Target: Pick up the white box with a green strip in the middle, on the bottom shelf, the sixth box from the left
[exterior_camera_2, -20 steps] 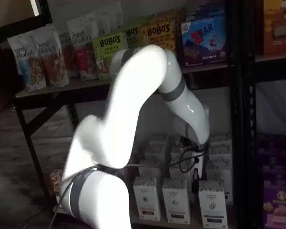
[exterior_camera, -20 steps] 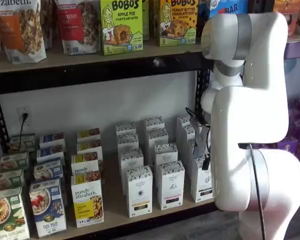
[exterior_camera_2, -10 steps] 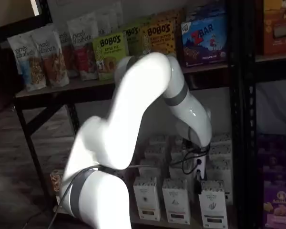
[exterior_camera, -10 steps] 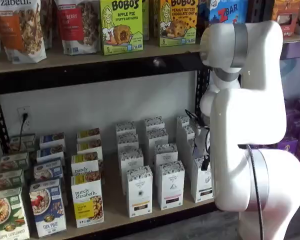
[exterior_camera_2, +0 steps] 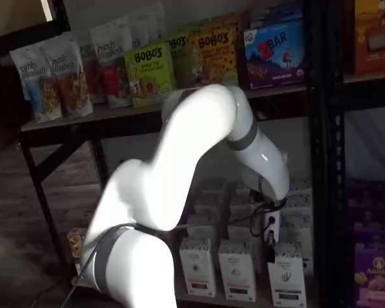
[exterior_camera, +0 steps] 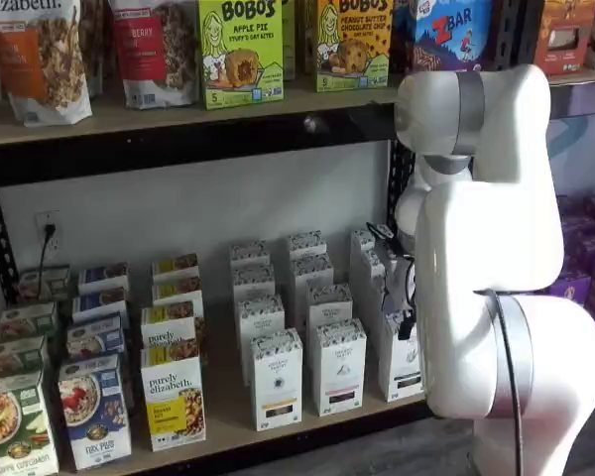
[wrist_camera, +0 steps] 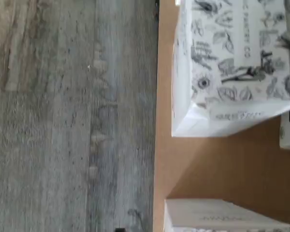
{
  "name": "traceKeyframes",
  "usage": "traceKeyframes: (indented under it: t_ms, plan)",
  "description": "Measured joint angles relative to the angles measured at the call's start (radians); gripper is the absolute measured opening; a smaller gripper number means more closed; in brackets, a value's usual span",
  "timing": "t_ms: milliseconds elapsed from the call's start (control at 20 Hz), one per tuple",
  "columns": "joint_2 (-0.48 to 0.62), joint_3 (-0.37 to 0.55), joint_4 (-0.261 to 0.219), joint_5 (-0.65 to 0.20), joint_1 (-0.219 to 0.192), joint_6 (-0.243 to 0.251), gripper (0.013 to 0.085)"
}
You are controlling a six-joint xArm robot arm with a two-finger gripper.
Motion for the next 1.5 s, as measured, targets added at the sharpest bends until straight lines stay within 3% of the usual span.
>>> traceKeyframes:
  t_ms: [500, 600, 950, 1050, 1250, 1500]
  plan:
    - [0.085, -0.080, -0.172, -0.005, 0.004, 0.146, 0.0850]
    - [0.095, -0.088, -0.186, -0.008, 0.005, 0.159, 0.0850]
    - [0.122, -0.112, -0.173, -0.009, 0.006, 0.148, 0.0850]
    - [0.126, -0.123, -0.166, 0.008, 0.004, 0.141, 0.0770]
    - [0.128, -0.130, -0.165, 0.019, 0.003, 0.139, 0.0690]
    - [0.124, -0.120, -0.150, -0.005, 0.002, 0.126, 0.0690]
